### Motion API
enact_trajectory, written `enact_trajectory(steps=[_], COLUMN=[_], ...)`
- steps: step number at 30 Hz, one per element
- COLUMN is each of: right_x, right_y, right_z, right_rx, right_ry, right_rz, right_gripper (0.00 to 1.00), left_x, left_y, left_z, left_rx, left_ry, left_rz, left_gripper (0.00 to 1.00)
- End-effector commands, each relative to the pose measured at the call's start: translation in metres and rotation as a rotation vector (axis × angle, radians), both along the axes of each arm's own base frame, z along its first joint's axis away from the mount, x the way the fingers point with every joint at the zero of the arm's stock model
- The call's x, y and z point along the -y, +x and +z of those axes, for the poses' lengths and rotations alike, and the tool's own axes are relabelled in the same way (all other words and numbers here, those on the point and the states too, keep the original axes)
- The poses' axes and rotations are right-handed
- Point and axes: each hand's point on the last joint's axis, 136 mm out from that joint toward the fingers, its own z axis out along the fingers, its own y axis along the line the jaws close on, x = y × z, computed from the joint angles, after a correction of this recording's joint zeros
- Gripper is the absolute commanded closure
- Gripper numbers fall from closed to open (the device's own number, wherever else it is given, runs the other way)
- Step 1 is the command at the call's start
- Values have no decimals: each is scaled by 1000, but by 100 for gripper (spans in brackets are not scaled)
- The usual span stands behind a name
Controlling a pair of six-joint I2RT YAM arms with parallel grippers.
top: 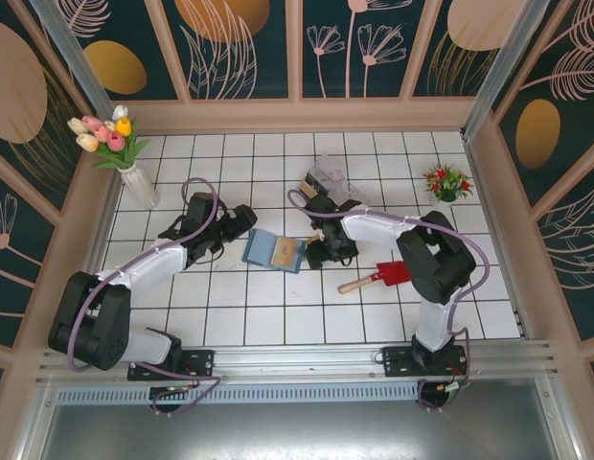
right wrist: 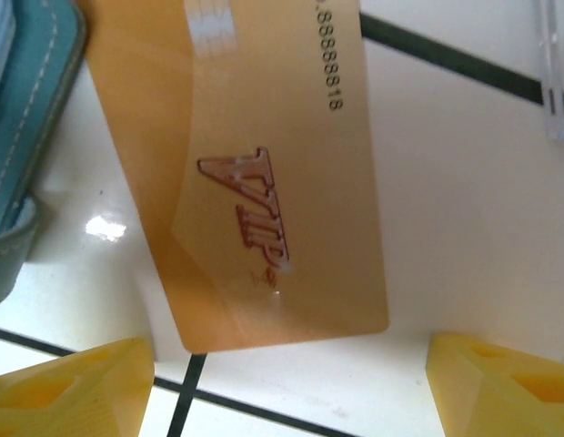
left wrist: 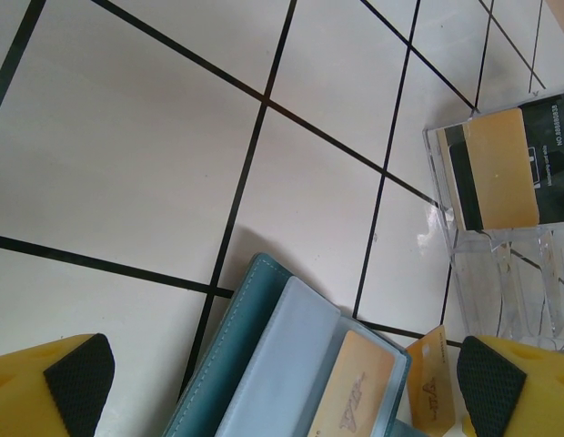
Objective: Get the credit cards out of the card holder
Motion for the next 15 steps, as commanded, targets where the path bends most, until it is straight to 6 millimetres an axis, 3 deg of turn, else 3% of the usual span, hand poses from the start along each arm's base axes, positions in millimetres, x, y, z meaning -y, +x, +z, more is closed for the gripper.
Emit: enact_trajectory(steps=[1, 7, 15], right_x=[7, 3, 0], right_y=[-1, 9, 10], right_z=[-6, -5, -19], right_rx=[-23, -10, -49], right_ry=[-71, -81, -82], right_rz=[31, 47, 44], right_gripper=[20, 26, 39], left_x=[-2, -2, -2], left_y=[3, 3, 2], left_z=[3, 2, 0], left_rx=[14, 14, 9], left_ry=[9, 13, 17], left_rz=[-5, -7, -12], left_gripper=[2, 1, 1])
